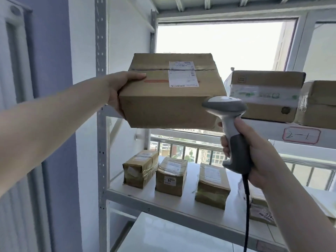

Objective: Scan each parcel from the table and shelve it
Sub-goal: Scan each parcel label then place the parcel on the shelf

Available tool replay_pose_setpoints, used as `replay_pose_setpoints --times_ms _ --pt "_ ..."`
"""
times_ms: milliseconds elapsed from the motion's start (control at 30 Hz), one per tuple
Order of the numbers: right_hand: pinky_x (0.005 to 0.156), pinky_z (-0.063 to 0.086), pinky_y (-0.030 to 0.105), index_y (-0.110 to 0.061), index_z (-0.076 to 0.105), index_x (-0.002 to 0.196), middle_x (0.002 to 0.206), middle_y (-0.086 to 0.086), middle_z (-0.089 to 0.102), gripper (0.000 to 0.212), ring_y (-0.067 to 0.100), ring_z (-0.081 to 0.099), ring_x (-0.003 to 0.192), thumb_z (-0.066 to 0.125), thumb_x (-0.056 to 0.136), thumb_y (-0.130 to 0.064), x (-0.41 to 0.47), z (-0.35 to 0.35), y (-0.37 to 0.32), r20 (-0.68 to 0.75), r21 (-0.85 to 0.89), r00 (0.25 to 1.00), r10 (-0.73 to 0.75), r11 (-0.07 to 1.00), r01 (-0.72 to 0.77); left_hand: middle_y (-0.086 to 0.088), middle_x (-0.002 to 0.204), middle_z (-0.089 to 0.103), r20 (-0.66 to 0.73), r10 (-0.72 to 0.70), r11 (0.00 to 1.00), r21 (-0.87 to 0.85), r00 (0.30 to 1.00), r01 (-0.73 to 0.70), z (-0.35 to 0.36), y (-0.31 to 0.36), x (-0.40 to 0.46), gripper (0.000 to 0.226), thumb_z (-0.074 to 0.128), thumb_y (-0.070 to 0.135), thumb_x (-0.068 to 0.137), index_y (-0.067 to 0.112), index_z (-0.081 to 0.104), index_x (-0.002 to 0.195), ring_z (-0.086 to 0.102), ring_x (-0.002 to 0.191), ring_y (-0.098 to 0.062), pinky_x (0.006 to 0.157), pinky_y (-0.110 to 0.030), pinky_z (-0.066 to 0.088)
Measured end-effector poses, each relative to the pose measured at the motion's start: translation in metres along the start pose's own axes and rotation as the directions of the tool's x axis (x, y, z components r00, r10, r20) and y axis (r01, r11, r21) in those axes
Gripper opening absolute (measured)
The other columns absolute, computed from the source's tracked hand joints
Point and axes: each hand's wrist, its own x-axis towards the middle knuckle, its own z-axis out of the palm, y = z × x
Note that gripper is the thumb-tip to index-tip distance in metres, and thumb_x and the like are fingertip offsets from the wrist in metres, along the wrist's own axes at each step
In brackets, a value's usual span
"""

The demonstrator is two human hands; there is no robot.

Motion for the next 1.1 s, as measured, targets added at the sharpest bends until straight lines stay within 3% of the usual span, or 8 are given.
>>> replay_pose_setpoints --times_ms 167,267,333,400,500,600,867,1100 --pt "0.057 0.039 0.03 -0.017 0.068 0.104 0.069 0.002 0.062 0.041 0.011 0.054 0.055 0.057 0.085 -0.052 0.019 0.001 -0.003 0.0 -0.028 0.999 -0.034 0.999 0.034 -0.008 0.072 0.074 -0.037 0.04 0.988 0.149 0.999 -0.034 0.008 0.02 0.025 0.047 0.065 0.056 0.087 0.019 0.062 0.116 0.067 0.079 -0.026 0.077 -0.05 0.054" --pt "0.06 0.039 0.031 -0.019 0.071 0.099 0.073 0.003 0.063 0.035 0.012 0.054 0.058 0.058 0.09 -0.051 0.028 0.002 -0.002 -0.021 -0.001 0.998 -0.055 0.999 0.055 -0.01 0.089 0.069 -0.118 0.182 0.935 0.329 0.976 -0.134 0.013 0.035 0.033 0.053 0.065 0.052 0.09 0.012 0.058 0.124 0.064 0.084 -0.025 0.079 -0.043 0.053" --pt "0.059 0.039 0.031 -0.018 0.068 0.102 0.07 0.002 0.062 0.037 0.011 0.054 0.058 0.056 0.092 -0.051 0.033 0.003 -0.002 -0.032 -0.006 0.998 -0.057 0.998 0.057 -0.013 0.114 0.064 -0.207 0.503 0.724 0.631 0.839 -0.278 0.016 0.042 0.037 0.062 0.069 0.05 0.088 0.007 0.054 0.13 0.059 0.103 -0.029 0.087 -0.041 0.047" --pt "0.058 0.04 0.029 -0.016 0.066 0.105 0.068 0.001 0.061 0.039 0.011 0.053 0.057 0.053 0.093 -0.051 0.036 0.006 -0.001 -0.044 -0.016 0.997 -0.059 0.998 0.058 -0.007 0.128 0.062 -0.071 0.78 0.411 0.807 0.621 -0.424 0.03 0.042 0.032 0.058 0.064 0.053 0.09 0.014 0.055 0.131 0.057 0.116 -0.028 0.089 -0.039 0.043" --pt "0.058 0.044 0.026 -0.015 0.066 0.105 0.068 0.002 0.061 0.039 0.011 0.054 0.056 0.055 0.092 -0.05 0.04 0.012 -0.001 -0.1 -0.011 0.993 -0.064 0.998 0.063 0.005 0.123 0.064 0.17 0.802 0.166 0.857 0.572 -0.488 0.054 0.029 0.03 0.069 0.041 0.081 0.085 0.029 0.057 0.127 0.059 0.107 -0.02 0.083 -0.035 0.041" --pt "0.06 0.045 0.027 -0.018 0.07 0.099 0.069 0.002 0.062 0.036 0.011 0.055 0.058 0.057 0.092 -0.051 0.045 0.017 -0.001 -0.148 -0.012 0.987 -0.057 0.998 0.056 0.007 0.123 0.065 0.278 0.812 -0.03 0.898 0.514 -0.439 0.059 0.023 0.04 0.079 0.052 0.088 0.071 0.034 0.054 0.129 0.06 0.107 -0.02 0.078 -0.033 0.038" --pt "0.063 0.046 0.029 -0.014 0.065 0.114 0.072 0.001 0.067 0.048 0.012 0.058 0.062 0.064 0.084 -0.052 0.049 0.024 0.007 -0.224 0.015 0.973 -0.053 0.998 0.058 -0.004 0.138 0.054 0.307 0.756 0.094 0.823 0.579 -0.56 0.04 0.036 0.083 0.065 0.07 0.054 0.085 0.026 0.052 0.141 0.049 0.128 -0.028 0.096 -0.041 0.039" --pt "0.058 0.05 0.023 -0.01 0.064 0.116 0.07 0.002 0.065 0.052 0.011 0.058 0.061 0.063 0.084 -0.051 0.054 0.025 0.014 -0.257 0.03 0.965 -0.046 0.998 0.056 -0.009 0.14 0.041 0.235 0.783 0.105 0.862 0.575 -0.496 0.062 0.023 0.12 0.089 0.067 0.08 0.066 0.029 0.042 0.135 0.03 0.139 -0.033 0.117 -0.06 0.003"
